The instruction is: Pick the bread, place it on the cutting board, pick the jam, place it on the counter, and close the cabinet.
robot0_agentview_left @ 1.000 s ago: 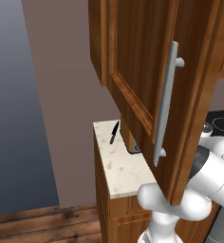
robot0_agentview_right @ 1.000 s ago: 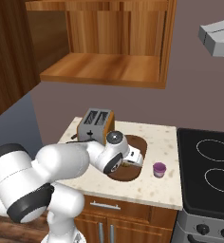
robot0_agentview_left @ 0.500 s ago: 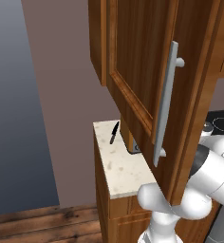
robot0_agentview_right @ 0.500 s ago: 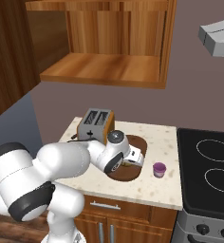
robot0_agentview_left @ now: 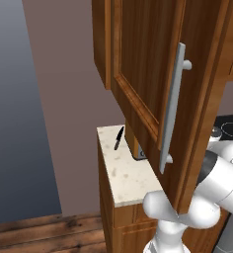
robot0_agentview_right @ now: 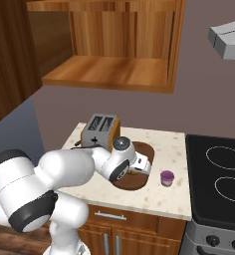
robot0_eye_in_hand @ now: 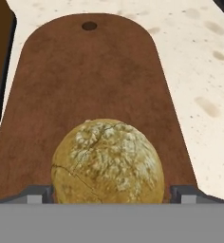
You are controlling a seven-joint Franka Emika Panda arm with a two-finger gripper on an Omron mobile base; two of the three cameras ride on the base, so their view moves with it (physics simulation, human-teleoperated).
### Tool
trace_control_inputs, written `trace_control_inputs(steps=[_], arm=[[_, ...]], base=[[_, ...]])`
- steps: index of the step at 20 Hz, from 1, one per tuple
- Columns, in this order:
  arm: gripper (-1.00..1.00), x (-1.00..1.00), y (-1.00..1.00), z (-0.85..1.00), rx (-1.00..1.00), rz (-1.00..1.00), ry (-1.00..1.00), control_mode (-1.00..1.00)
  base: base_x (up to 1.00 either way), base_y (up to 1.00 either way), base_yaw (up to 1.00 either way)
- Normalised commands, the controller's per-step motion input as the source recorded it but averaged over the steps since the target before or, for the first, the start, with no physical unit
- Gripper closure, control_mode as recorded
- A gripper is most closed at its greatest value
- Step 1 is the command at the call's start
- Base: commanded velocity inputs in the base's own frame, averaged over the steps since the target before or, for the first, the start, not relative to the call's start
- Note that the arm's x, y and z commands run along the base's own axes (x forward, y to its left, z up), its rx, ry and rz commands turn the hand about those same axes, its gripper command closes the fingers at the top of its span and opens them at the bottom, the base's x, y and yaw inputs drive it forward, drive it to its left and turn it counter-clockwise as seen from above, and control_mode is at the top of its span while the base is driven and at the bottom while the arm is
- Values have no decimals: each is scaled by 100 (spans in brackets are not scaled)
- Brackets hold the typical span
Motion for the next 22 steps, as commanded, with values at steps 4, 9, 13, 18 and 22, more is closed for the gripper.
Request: trace_control_inputs(steps=[4,9,13,18,22], arm=[[-100,-1,0,0,0,0,0,-100],[-100,-12,0,11,0,1,-2,-100],[-100,-16,-1,27,0,5,-8,-100],[-100,-8,0,31,0,5,-12,-100],[-100,-3,1,35,0,6,-16,-100]], base=[[0,0,0],[0,0,0],[0,0,0],[0,0,0],[0,0,0]])
